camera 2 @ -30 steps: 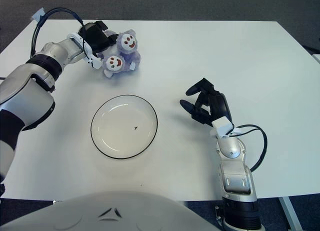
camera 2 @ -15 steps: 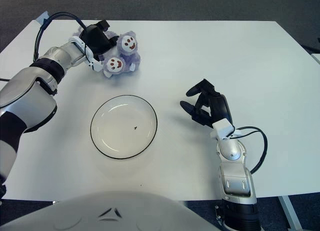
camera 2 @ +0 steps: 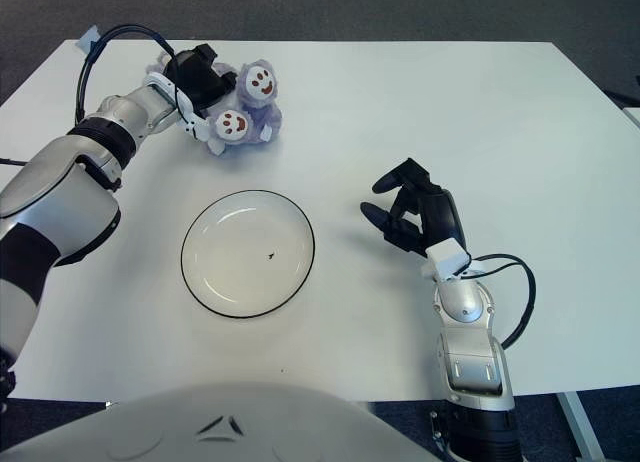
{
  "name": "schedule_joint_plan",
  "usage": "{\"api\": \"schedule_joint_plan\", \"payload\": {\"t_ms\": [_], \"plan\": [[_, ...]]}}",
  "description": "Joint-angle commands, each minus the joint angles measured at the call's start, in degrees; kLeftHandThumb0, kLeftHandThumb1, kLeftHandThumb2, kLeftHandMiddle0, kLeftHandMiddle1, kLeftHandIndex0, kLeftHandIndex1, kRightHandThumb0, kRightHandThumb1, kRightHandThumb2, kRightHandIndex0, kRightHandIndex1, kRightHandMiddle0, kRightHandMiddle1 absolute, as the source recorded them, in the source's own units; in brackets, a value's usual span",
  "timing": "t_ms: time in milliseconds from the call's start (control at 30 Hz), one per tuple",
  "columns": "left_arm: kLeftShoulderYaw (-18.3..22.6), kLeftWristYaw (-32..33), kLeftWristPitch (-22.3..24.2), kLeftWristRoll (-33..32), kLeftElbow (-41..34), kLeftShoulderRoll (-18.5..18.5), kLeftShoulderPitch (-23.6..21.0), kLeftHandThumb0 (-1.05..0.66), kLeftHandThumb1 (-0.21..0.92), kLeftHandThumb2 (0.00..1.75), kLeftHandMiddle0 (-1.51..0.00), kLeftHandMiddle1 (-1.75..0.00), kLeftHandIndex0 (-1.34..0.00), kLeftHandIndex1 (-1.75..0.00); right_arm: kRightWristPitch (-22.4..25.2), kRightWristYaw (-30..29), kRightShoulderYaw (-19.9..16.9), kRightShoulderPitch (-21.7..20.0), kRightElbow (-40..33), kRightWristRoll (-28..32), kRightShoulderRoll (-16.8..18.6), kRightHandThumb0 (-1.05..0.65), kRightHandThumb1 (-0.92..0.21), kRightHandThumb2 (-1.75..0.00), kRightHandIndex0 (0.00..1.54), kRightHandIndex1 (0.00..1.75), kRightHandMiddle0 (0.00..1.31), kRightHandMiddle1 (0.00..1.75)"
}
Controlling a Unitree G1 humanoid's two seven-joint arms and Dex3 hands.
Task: Put the doll into the plate.
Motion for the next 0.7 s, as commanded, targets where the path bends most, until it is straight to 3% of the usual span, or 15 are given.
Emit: {"api": "schedule_joint_plan", "payload": {"t_ms": [0, 467, 600, 667], "plan": [[1.91, -2.87, -1.87, -2.12, 0.08, -0.75, 2.48, -0.51, 0.92, 0.0, -0.38, -1.36, -0.25, -1.07, -0.08, 0.28, -0.05, 0.44, -0.99, 0.29, 0.19, -0.36, -0.92, -0.25, 0.84, 1.75, 0.49, 1.45], [11.78, -13.95, -3.39, -13.25, -0.5, -2.61, 4.78, -0.5, 0.92, 0.07, -0.49, -1.72, -0.21, -1.24, 1.23, 0.79, 0.23, 0.93, -1.9, 0.29, 0.32, -0.36, -0.92, -0.26, 0.84, 1.75, 0.49, 1.45], [14.31, -17.87, -1.51, -15.86, -0.58, -3.43, 4.93, -0.5, 0.92, 0.07, -0.5, -1.74, -0.21, -1.24, 1.35, 0.81, 0.3, 1.06, -2.01, 0.26, 0.36, -0.36, -0.92, -0.26, 0.84, 1.75, 0.49, 1.45], [16.53, -21.28, 0.34, -18.19, -0.55, -4.28, 5.04, -0.51, 0.92, 0.09, -0.45, -1.63, -0.2, -1.23, 1.45, 0.82, 0.39, 1.16, -2.1, 0.23, 0.41, -0.36, -0.92, -0.26, 0.84, 1.75, 0.49, 1.45]]}}
